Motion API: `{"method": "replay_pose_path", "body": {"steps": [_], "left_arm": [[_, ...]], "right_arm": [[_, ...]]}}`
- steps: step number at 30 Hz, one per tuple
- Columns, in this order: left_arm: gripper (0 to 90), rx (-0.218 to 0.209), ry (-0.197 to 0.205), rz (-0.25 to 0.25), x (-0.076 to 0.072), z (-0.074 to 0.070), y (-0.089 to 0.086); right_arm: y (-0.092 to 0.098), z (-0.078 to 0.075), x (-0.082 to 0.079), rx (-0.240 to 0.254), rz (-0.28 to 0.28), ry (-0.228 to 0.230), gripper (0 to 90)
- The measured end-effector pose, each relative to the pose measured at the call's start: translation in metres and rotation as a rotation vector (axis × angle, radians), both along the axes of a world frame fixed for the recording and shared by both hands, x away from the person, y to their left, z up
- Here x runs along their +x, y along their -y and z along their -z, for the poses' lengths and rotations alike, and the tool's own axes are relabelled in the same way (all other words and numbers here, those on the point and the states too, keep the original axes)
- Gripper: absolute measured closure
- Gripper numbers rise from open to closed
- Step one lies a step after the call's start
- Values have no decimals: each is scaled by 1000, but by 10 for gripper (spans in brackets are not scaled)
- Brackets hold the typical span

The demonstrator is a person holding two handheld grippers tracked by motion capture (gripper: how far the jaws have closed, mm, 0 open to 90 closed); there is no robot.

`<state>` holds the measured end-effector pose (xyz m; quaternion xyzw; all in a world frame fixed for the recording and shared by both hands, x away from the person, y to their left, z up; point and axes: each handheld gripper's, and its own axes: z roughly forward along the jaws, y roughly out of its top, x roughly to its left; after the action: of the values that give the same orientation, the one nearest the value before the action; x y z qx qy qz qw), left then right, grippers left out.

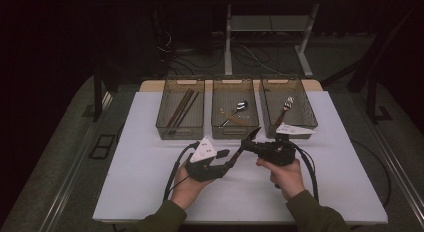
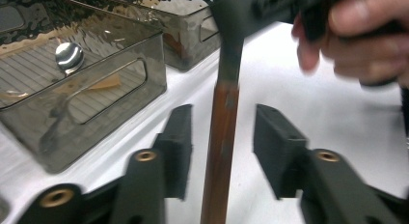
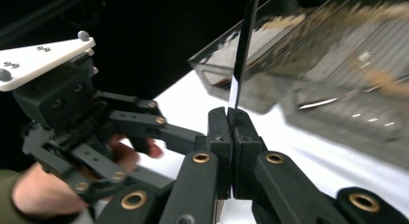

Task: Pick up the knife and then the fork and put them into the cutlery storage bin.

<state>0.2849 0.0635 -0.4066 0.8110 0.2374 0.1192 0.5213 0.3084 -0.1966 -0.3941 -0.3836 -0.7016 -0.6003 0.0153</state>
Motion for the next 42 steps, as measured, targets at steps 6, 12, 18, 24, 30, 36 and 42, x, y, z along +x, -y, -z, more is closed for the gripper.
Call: {"method": "replay_pose_path", "body": {"steps": [6,12,18,24,30,36,42], "left_arm": [[449,-15,-11,10,0,0,-32],[346,-1,-37,13,1,6,-60],[260,7,-72,16,-3,17,-79],[141,45,-81,-11,-9,25,-94],[8,30,-112,-54,-8,26,-109],[0,29,-124,-45,-8,27,-105],[0,34,-120,-34,-9,27,-102]], "right_arm": [[30,-26,5,-109,73,83,889],[68,-42,17,-147,157,82,889],[101,-65,26,-180,228,109,889],[133,-92,39,-204,310,130,889],[155,-110,61,-289,395,134,889],[162,-100,85,-425,435,93,889],[160,-78,105,-578,412,-1,889]]}}
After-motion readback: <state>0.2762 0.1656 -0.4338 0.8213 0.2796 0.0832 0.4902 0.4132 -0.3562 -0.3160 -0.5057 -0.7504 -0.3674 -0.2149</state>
